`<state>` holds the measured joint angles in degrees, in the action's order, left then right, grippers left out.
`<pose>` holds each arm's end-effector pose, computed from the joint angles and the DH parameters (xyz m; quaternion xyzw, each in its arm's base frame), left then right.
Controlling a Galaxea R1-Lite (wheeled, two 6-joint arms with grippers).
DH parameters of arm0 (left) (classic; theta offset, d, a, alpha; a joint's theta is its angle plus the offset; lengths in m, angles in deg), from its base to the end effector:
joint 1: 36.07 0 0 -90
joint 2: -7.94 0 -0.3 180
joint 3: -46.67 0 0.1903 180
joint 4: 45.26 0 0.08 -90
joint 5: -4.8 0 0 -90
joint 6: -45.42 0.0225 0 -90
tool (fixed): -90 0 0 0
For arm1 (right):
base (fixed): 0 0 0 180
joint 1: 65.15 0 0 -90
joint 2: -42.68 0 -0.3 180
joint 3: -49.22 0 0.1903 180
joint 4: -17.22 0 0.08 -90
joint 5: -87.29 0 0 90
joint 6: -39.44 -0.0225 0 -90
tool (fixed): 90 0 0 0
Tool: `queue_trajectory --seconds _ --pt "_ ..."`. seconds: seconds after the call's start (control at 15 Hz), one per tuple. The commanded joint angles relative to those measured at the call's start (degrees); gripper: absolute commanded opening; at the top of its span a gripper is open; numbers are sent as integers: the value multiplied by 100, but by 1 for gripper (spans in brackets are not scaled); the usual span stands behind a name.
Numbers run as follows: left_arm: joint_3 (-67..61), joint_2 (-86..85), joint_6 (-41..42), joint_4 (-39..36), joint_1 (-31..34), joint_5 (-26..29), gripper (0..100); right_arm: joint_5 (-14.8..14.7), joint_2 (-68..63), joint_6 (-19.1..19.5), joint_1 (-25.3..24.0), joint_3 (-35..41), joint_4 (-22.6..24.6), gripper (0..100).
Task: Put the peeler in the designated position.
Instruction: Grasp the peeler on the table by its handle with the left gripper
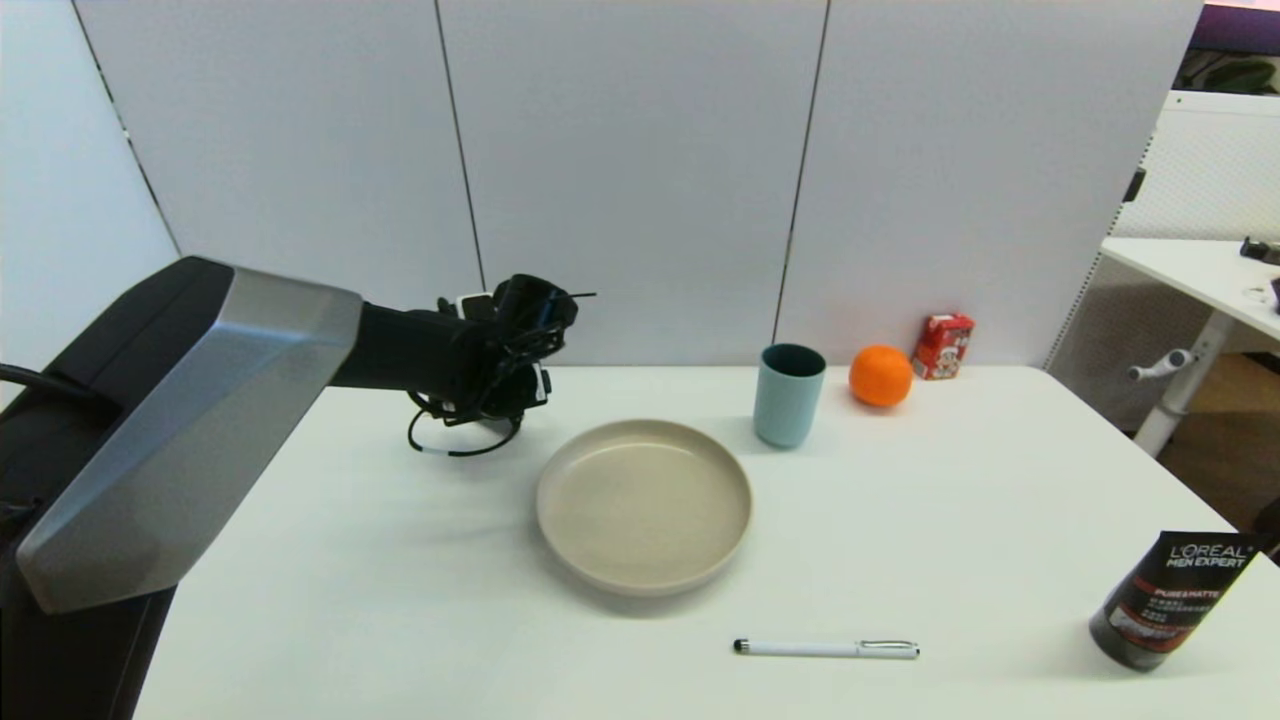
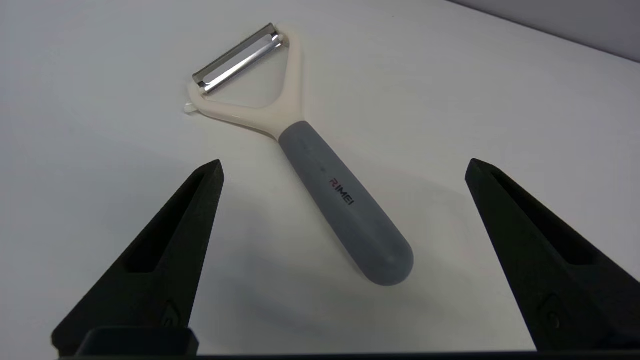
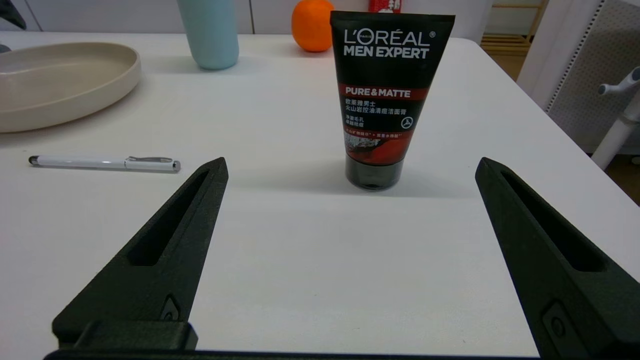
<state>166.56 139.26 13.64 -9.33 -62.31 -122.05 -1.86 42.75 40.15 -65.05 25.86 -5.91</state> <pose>0.4105 -0.1873 0.1155 -0.0476 0.3060 0.1752 0.9346 -0.0229 0.0004 0.0758 -0.0062 -0.0027 0.0065 1.0000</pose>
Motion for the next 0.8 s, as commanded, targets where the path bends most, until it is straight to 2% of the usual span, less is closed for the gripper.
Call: queue_trajectory --seconds 0.07,0.8 --pt "24 184 -39 0 57 -41 100 4 -7 0 -1 0 2 100" --pt "279 456 -338 -9 119 -41 100 4 -7 8 -1 0 2 100"
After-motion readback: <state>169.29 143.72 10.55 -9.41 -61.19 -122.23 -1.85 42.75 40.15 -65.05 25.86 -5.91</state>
